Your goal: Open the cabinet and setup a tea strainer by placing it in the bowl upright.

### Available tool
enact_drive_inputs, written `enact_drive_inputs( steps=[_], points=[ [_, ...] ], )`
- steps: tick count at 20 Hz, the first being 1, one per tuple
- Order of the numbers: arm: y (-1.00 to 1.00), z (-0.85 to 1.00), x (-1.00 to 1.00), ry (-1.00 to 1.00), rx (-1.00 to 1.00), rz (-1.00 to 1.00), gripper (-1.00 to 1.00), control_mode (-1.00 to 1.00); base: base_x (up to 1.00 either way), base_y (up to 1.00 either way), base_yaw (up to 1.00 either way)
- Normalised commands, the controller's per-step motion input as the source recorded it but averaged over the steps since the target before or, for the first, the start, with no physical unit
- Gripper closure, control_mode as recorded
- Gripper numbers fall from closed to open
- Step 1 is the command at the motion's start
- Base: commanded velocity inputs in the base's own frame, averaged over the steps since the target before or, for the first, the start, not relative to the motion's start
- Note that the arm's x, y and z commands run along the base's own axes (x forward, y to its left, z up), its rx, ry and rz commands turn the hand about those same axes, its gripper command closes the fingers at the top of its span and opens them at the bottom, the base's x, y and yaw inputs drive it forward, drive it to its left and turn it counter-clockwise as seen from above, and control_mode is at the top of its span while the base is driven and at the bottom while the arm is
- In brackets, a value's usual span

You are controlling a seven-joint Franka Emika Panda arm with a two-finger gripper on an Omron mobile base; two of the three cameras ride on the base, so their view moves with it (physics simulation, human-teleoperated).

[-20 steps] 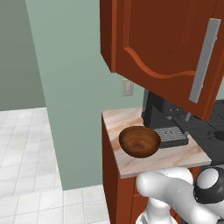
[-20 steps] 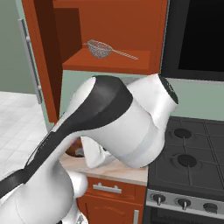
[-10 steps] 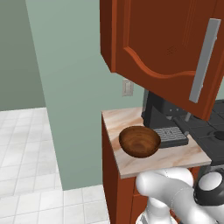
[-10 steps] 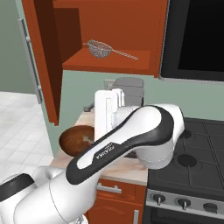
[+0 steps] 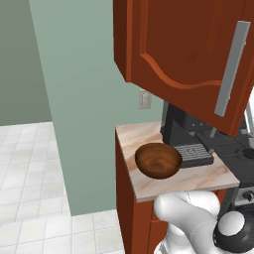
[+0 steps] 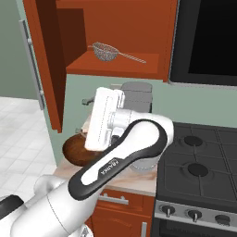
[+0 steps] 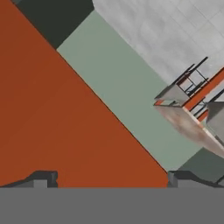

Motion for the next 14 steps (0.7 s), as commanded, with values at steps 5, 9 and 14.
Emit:
enact_drive_inputs(
  steps=[5,9,14],
  points=[
    [0.22,0.7,0.09,0.02,0.02,0.0,-1.0,-1.0,0.0,0.0,0.0],
    [0.32,0.59,0.01,0.02,-0.02,0.08,-1.0,-1.0,0.0,0.0,0.0],
    [0.74,0.14,-0.02,0.0,-0.19,0.17,-1.0,-1.0,0.0,0.0,0.0]
  ],
)
